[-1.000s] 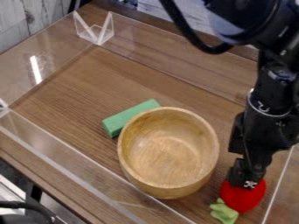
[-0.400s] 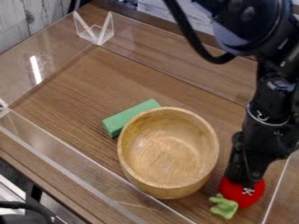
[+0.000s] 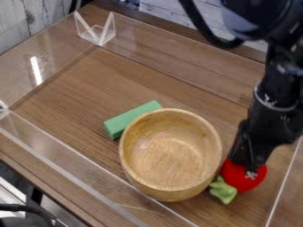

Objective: Move the red object to the left side of the table

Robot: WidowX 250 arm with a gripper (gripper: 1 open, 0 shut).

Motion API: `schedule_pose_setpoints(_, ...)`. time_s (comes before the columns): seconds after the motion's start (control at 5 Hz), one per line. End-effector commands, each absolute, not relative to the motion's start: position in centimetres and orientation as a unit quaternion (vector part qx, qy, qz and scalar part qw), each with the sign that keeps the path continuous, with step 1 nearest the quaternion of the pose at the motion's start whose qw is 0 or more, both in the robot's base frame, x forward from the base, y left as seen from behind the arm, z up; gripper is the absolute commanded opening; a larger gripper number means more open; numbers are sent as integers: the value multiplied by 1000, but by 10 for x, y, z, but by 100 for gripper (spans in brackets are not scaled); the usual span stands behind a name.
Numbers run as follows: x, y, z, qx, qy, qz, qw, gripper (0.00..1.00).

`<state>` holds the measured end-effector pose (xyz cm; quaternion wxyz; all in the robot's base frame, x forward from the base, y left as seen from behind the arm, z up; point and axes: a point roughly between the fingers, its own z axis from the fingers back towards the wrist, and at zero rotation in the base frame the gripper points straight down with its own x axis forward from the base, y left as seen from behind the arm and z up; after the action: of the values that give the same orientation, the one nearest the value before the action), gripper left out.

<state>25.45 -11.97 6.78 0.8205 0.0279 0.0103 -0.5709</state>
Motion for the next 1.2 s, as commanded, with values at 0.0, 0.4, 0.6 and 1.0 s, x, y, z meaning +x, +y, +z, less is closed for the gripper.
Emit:
schedule_pose_setpoints(0.0,267,-110,107,56,-34,-556,829,0)
schedule_pose_setpoints(0.4,276,-58,144,87,-51,-517,850,0)
schedule_pose_setpoints(0.6,279,-17,149,96,-48,-472,875,0)
schedule_pose_setpoints(1.0,287,61,158,110,-42,-383,916,0)
